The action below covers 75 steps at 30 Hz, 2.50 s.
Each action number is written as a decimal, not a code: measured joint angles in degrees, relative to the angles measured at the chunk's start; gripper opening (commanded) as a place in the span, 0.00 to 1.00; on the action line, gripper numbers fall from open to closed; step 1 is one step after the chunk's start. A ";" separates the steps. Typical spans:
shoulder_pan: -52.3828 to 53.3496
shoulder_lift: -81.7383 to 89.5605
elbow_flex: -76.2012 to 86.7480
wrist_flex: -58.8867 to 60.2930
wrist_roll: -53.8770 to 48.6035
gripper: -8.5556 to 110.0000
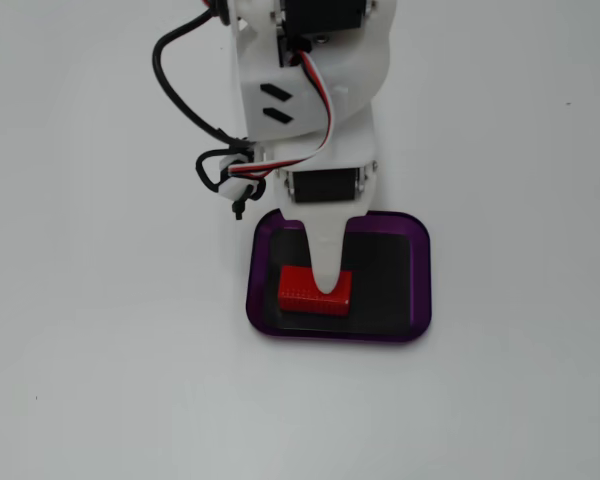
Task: Remove the cube from the box.
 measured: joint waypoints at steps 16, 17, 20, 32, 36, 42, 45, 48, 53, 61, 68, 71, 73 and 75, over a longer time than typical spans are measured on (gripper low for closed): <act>0.35 -0.18 -11.69 8.09 0.00 0.28; 0.35 -0.18 -12.48 8.00 0.00 0.28; 0.44 -0.18 -13.18 7.82 0.00 0.28; -0.18 -10.63 -13.97 5.10 1.85 0.28; -0.53 -13.45 -14.68 4.92 1.76 0.28; -0.44 -13.97 -15.21 3.60 1.93 0.20; -0.44 -13.97 -15.21 3.43 2.02 0.10; -0.26 -13.97 -15.29 2.72 2.29 0.09; -0.26 -13.97 -15.29 2.72 1.85 0.09; -0.44 -14.24 -18.81 6.77 1.76 0.07; -0.09 -9.14 -27.16 15.56 1.76 0.07; -0.26 -5.98 -27.86 16.00 1.76 0.07; -0.26 -3.60 -27.60 16.79 1.76 0.07; -0.44 -0.53 -25.05 17.14 1.76 0.07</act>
